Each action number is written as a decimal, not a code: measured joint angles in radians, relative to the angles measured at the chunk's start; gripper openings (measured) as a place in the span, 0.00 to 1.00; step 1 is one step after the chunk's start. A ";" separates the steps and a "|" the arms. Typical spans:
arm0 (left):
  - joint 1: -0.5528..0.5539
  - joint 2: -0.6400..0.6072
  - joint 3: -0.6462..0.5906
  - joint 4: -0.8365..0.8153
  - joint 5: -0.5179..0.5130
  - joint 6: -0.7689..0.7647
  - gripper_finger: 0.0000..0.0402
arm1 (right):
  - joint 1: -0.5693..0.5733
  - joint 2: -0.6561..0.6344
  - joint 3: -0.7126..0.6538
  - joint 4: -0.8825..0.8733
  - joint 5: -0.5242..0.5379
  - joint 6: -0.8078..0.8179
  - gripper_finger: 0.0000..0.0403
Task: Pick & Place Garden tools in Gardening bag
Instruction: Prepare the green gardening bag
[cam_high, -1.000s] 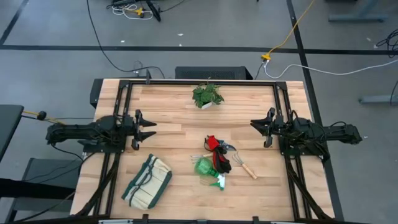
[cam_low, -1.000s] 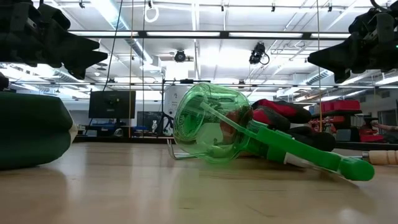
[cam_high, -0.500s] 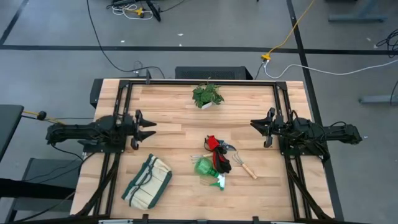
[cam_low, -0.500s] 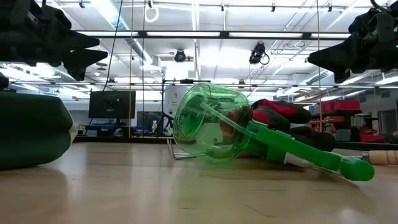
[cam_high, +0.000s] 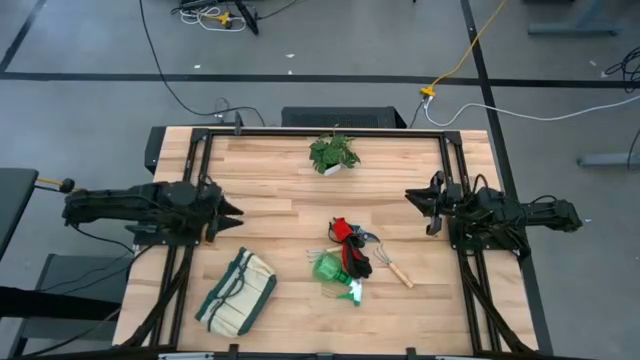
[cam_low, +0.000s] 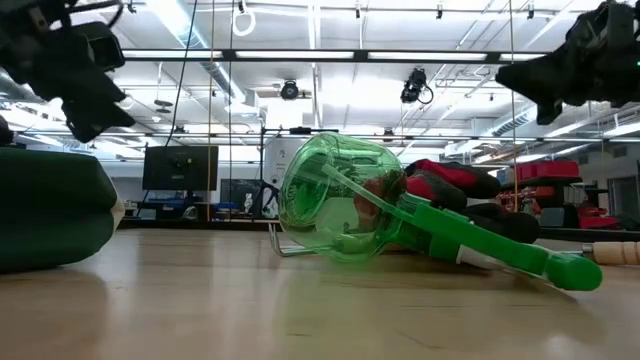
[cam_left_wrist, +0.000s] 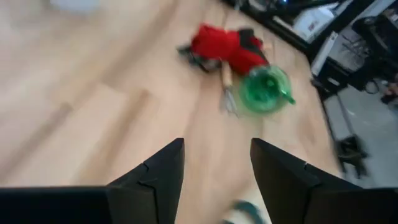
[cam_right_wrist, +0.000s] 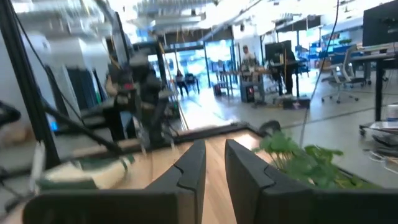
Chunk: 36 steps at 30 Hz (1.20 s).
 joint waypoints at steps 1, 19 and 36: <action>-0.011 0.035 0.010 -0.003 0.019 -0.045 0.47 | 0.000 0.000 0.000 0.022 0.000 0.010 0.15; -0.351 0.516 0.156 -0.147 0.176 -0.336 0.34 | 0.000 0.000 0.000 0.091 -0.048 0.199 0.15; -0.455 0.651 0.168 -0.166 0.166 -0.449 0.34 | 0.000 0.001 0.000 0.078 -0.108 0.227 0.15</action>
